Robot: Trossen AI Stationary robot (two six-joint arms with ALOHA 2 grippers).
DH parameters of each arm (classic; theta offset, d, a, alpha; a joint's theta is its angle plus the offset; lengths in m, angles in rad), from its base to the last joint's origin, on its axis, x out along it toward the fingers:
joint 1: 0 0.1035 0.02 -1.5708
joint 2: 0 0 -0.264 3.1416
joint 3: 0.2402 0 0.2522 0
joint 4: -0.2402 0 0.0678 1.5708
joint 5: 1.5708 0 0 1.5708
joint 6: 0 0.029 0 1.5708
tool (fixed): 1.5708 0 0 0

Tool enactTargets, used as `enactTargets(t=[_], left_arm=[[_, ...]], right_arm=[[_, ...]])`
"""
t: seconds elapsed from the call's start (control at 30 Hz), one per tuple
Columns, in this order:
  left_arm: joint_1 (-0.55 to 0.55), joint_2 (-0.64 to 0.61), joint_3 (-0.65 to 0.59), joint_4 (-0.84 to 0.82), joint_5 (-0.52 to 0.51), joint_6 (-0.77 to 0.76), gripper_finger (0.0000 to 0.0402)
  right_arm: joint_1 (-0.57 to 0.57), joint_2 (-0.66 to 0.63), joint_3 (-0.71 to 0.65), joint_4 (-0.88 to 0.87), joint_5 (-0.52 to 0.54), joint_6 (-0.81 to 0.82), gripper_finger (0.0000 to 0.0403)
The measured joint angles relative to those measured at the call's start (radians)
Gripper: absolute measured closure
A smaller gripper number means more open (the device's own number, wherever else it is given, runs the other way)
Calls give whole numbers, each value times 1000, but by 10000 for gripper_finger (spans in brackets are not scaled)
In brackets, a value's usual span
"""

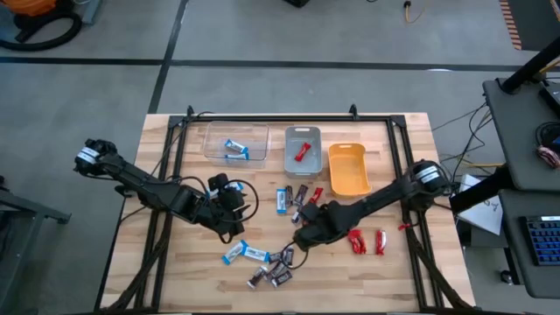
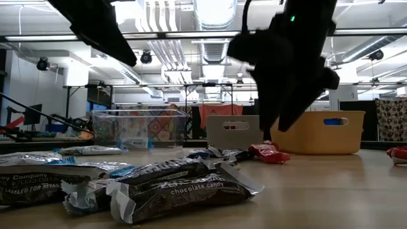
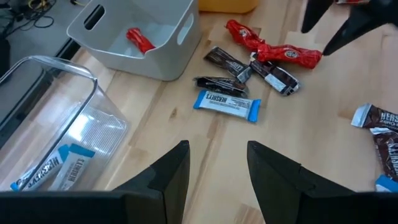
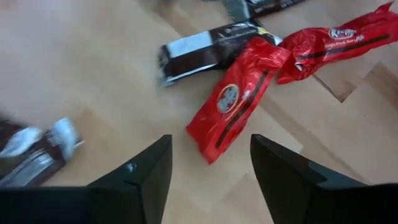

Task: Organize candy in baskets
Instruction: Put the red chocolate into the gray bin

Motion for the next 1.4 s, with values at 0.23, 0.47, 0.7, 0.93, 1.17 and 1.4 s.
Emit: enactTargets(t=[0.23,0.47,0.7,0.93,1.17,1.4], left_arm=[[-1,0,-1,0,-1,0,257],[-1,0,-1,7,-26,-1,257],[-1,0,-1,17,-27,-5,258],[-1,0,-1,18,-27,-6,258],[-1,0,-1,20,-27,-8,258],[-1,0,-1,50,-27,-8,258]], right_arm=[[-31,34,-9,4,1,24,190],[-30,42,-30,64,19,34,206],[-30,91,-28,87,7,33,249],[-30,81,-27,80,-4,13,329],[-30,49,-11,47,-41,-48,368],[-31,-58,-1,15,-60,-157,362]])
